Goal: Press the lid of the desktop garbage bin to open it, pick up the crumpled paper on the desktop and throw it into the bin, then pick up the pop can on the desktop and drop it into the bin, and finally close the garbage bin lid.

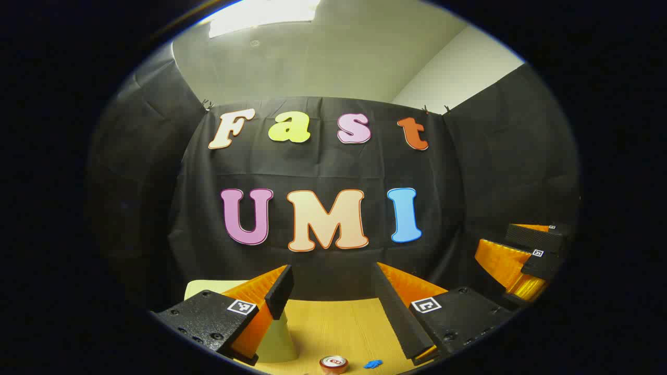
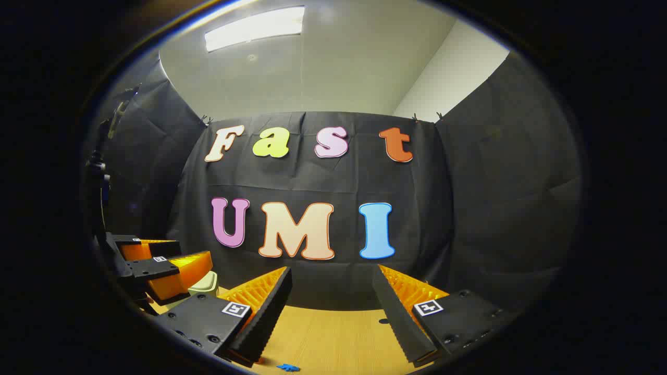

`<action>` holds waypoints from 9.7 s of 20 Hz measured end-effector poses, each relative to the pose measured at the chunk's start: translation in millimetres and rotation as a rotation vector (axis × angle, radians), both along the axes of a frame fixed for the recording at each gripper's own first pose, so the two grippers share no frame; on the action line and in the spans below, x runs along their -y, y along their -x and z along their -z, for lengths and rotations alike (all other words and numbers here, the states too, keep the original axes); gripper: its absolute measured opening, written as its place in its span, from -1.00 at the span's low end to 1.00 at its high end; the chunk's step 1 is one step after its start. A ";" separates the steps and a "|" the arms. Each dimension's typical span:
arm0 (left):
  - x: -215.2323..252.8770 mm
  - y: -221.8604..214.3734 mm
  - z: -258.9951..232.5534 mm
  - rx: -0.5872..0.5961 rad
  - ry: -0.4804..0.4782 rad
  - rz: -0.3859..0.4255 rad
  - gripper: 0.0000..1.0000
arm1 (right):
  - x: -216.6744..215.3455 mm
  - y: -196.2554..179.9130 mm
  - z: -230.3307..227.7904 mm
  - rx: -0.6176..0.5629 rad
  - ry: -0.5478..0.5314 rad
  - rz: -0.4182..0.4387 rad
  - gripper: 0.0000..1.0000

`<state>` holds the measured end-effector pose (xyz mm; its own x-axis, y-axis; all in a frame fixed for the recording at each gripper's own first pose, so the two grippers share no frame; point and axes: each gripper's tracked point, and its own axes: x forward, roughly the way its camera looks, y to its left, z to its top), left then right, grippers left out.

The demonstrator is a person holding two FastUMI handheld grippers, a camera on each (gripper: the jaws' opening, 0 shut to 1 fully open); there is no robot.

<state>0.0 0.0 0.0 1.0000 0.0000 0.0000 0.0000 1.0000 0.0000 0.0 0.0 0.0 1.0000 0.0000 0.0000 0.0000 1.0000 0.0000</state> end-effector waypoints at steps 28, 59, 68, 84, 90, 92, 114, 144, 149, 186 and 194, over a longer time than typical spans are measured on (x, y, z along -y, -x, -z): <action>-1.8 -1.0 7.1 -0.013 -0.024 -0.039 0.84 | 11.4 -8.6 16.5 -0.018 -0.032 -0.003 0.95; -159.8 -10.6 94.9 -0.229 0.055 -0.294 -1.00 | -54.9 -19.3 34.5 -0.059 -0.008 -0.050 0.95; -182.1 -19.8 142.1 -0.321 0.066 -0.298 -1.00 | -65.0 -12.8 51.1 -0.107 0.036 -0.023 0.96; -166.5 -28.5 87.0 -0.112 0.031 -0.296 -1.00 | -54.0 -35.9 58.9 -0.115 -0.032 -0.077 0.95; -136.4 -15.5 52.5 -0.057 0.086 -0.226 -0.63 | -41.4 -44.9 69.9 -0.128 -0.044 -0.100 0.95; -132.6 -5.7 42.0 -0.043 0.075 -0.226 -0.16 | -37.3 -49.0 79.6 -0.141 -0.036 -0.106 0.95; -130.3 93.8 -4.1 -0.014 -0.041 -0.308 0.84 | -104.4 -24.6 397.7 -0.773 0.027 -0.293 0.97; -172.2 115.4 10.0 -0.061 -0.013 -0.360 0.79 | -128.4 -39.3 373.9 -0.739 -0.029 -0.291 -0.19; -181.1 117.6 13.2 -0.066 -0.009 -0.356 0.79 | -169.4 -72.9 280.9 -0.557 -0.057 -0.352 -0.19; -169.3 68.4 68.2 -0.149 0.027 -0.195 0.85 | -222.0 -109.7 113.6 -0.160 0.003 -0.401 0.96; -88.4 32.3 99.7 -0.188 0.057 -0.043 0.82 | -75.8 -90.8 114.0 -0.203 0.019 -0.192 0.96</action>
